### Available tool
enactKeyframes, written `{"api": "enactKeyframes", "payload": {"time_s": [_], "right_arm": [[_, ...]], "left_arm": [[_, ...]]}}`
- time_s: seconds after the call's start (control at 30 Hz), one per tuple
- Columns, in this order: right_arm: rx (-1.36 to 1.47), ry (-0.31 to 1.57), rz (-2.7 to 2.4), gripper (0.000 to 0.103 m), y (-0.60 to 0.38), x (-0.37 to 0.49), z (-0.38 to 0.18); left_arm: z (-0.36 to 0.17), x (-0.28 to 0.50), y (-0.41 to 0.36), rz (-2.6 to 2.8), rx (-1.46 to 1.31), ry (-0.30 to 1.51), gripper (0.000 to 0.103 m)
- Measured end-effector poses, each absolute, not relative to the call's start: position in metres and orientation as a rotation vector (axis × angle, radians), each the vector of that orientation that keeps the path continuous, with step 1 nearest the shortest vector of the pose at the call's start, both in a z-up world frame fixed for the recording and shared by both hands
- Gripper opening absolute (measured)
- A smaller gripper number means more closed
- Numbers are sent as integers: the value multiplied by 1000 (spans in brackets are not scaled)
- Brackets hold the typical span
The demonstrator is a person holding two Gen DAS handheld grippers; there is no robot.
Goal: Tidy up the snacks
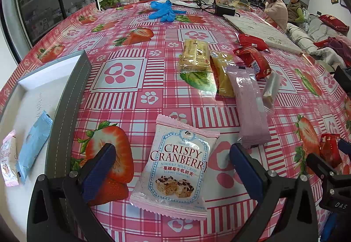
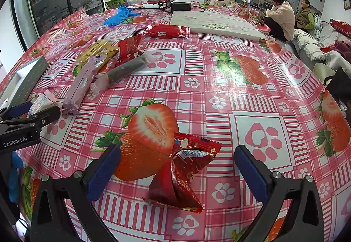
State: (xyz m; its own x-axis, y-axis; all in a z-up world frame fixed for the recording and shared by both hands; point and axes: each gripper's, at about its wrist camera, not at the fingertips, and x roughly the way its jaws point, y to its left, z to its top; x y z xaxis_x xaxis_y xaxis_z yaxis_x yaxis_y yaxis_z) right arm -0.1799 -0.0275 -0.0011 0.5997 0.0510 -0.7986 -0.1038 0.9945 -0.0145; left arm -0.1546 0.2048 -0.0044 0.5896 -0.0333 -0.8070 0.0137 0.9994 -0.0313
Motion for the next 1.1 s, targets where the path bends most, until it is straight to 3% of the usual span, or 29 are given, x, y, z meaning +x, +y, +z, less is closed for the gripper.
{"api": "enactKeyframes", "payload": {"time_s": [0.77,1.0,1.07,1.1], "right_arm": [[-66,932,95,103,-27,-179,-2],[-85,1076,115,103,-24,-157,3],[-88,1105,119,103,-23,-152,3],[-89,1113,118,102,-23,-151,3]], "left_arm": [[-4,-155,205,-29,-22,941,103],[-3,-153,204,-29,-14,970,103],[-2,-155,201,-24,-19,986,99],[0,-157,198,-35,-11,989,92]]}}
